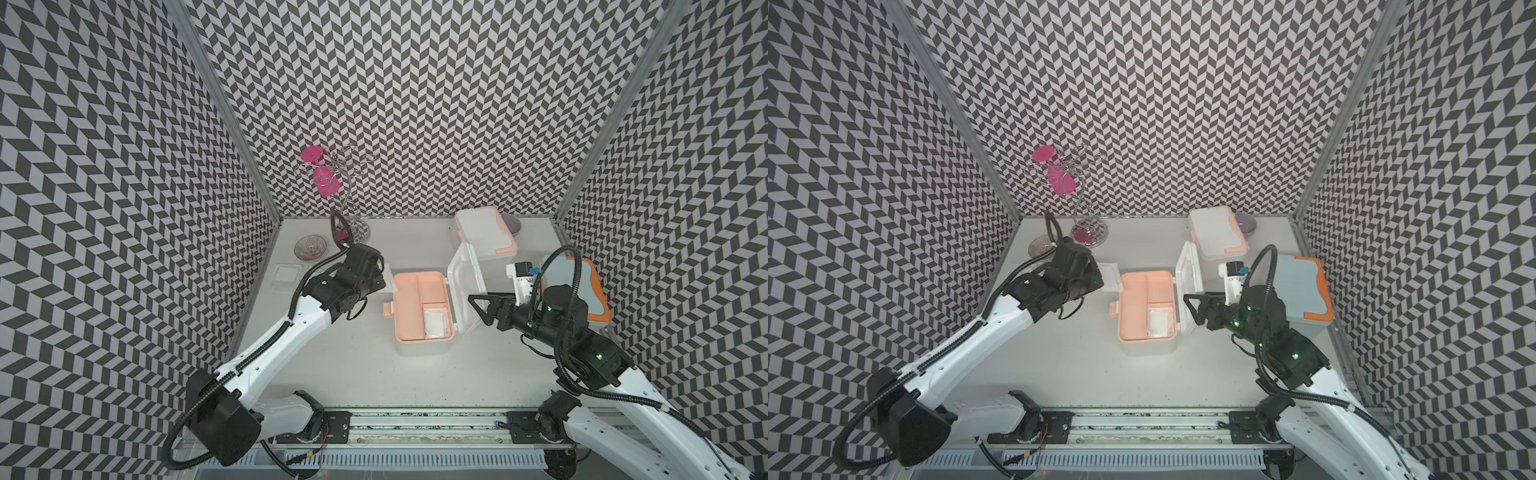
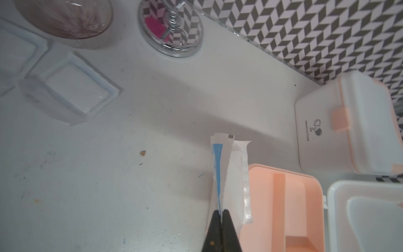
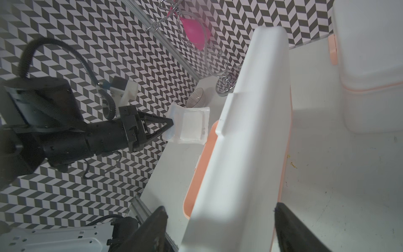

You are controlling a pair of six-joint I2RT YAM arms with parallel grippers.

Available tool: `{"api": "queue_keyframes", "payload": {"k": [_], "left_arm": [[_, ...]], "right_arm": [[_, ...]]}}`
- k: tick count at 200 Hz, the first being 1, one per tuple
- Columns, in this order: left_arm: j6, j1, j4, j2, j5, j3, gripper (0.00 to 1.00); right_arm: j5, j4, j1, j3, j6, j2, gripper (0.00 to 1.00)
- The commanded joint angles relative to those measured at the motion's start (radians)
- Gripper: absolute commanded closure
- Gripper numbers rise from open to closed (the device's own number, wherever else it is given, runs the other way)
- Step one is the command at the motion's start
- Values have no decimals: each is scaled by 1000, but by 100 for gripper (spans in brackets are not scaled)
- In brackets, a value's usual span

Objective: Open first aid kits and take out gauze
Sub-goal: Place the gauze at the center of the board.

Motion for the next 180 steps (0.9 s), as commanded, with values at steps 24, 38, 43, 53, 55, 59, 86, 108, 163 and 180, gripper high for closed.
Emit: {"api": "queue_keyframes", "payload": {"k": [24, 38, 43, 53, 55, 59, 86, 108, 163, 180], "left_arm": [[-19, 358, 102, -160, 112, -169, 100], [-29, 475, 125, -170, 144, -203, 100], [-33, 514, 135, -169, 159, -214, 100], [-45, 590, 157, -162, 172, -235, 100], [-49, 609, 160, -160, 174, -239, 100], [-55, 634, 173, -155, 179, -249, 100], [-80, 799, 238, -69, 190, -285, 100], [-97, 869, 264, 29, 148, -279, 100], [-112, 944, 305, 204, 145, -240, 100], [-113, 956, 300, 229, 133, -228, 100]], "right_arm": [[-14, 28, 1, -5, -9, 6, 9], [-26, 30, 1, -7, -13, 14, 8], [-29, 30, 1, -6, -14, 17, 8], [-40, 30, 1, -7, -15, 21, 8], [-41, 30, 1, -5, -15, 22, 8], [-45, 30, 1, -6, -16, 23, 8], [-61, 15, 1, -2, -33, 39, 7], [-65, -3, 1, 5, -42, 48, 7], [-70, -24, 1, 30, -47, 66, 7], [-69, -25, 1, 32, -48, 68, 7]]}}
